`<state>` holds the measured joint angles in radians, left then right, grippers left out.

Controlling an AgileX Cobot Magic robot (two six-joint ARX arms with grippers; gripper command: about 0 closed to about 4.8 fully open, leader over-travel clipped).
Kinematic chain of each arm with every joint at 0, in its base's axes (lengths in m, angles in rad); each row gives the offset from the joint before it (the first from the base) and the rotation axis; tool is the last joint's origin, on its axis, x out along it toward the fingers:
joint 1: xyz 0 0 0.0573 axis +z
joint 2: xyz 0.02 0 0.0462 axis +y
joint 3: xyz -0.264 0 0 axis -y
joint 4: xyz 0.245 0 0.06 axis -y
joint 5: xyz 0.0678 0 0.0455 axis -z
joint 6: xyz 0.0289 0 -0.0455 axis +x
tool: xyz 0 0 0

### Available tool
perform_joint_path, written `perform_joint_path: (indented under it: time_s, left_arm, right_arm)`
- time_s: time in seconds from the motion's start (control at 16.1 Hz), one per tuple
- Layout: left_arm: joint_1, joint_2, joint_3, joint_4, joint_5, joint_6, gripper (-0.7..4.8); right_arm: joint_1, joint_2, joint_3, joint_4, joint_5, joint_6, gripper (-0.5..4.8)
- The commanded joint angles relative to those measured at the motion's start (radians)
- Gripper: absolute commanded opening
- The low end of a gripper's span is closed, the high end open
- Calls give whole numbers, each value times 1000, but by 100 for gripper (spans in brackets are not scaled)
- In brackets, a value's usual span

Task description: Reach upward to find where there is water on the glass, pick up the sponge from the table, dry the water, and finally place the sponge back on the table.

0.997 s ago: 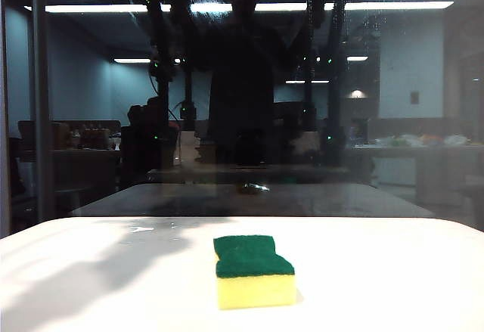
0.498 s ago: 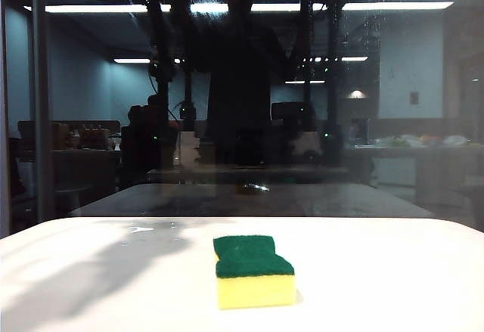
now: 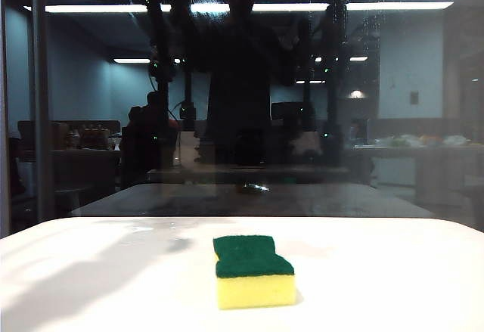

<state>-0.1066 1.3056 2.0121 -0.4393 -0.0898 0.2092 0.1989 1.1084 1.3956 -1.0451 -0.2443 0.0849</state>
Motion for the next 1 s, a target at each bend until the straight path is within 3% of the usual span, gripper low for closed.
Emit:
perform_joint_path:
  time_s: [0.06, 0.31, 0.44, 0.69, 1.0]
  left_arm:
    - [1, -4, 6, 6, 0, 1, -6]
    - [1, -3, 5, 7, 0, 1, -6]
    - [1, -3, 5, 7, 0, 1, -5]
    - [1, -3, 5, 6, -1, 1, -5]
    - [2, -3, 6, -4, -2, 1, -5]
  right_arm:
    - [2, -2, -166, 167, -31, 58, 432]
    - [11, 46, -396, 359, -123, 108, 454]
    - [63, 114, -449, 407, -125, 119, 455]
    - [241, 328, -464, 578, -95, 160, 479]
    - [335, 510, -460, 716, -91, 224, 479]
